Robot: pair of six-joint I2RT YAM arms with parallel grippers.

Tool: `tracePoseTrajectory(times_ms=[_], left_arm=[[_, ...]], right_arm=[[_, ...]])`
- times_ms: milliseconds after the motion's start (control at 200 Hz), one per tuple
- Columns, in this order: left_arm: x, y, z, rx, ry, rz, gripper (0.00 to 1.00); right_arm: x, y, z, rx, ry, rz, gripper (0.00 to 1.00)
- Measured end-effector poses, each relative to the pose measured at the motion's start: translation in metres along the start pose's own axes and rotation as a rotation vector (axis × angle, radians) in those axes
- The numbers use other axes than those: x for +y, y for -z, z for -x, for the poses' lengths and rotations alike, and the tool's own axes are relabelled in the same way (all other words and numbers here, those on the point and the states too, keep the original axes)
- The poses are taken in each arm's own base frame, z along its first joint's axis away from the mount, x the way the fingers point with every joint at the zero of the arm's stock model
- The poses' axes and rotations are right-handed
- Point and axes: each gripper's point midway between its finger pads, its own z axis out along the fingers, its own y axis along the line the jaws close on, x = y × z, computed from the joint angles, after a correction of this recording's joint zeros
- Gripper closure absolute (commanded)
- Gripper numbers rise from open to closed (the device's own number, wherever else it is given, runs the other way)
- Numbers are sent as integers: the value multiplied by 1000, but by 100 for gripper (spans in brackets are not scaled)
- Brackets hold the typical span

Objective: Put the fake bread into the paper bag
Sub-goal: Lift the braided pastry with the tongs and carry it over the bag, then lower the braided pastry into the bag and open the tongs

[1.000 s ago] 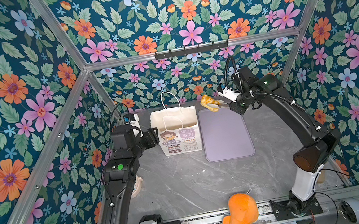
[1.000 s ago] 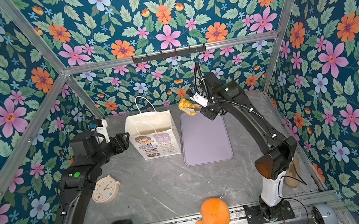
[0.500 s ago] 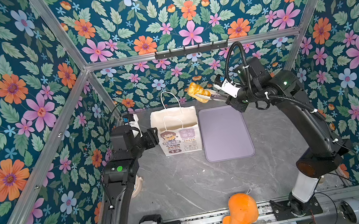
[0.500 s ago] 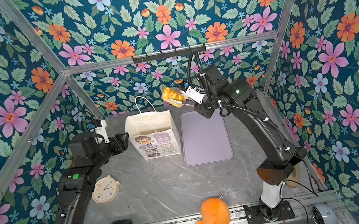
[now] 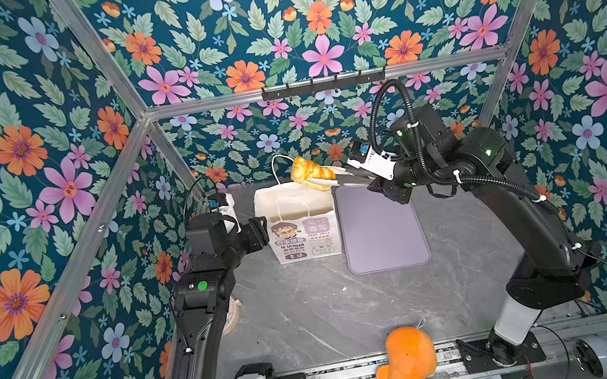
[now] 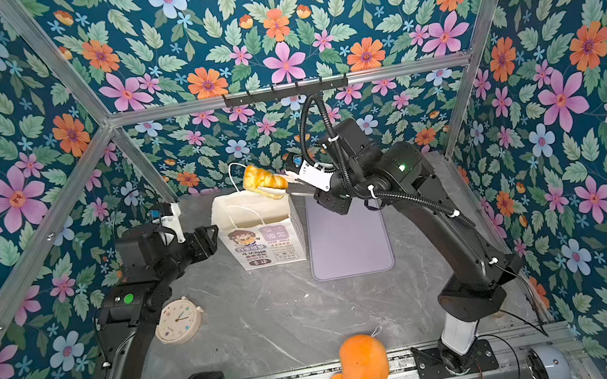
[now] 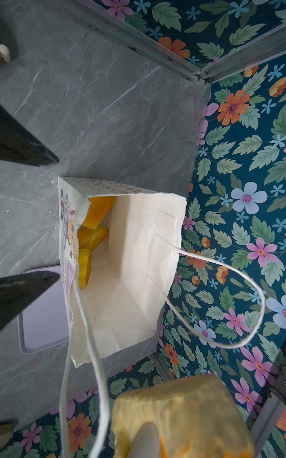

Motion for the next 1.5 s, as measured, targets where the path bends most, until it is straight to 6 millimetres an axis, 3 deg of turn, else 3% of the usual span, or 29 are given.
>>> tracePoseTrajectory(times_ms=[375, 1095, 1500], left_arm=[[2, -3, -4, 15, 2, 4, 32], [2, -1, -7, 20, 2, 7, 32], [3, -2, -9, 26, 3, 8, 32]], right_arm=[[10, -36, -1, 63, 32, 66, 68], [21, -70, -14, 148, 35, 134, 68], [27, -101, -20, 200, 41, 161, 67]])
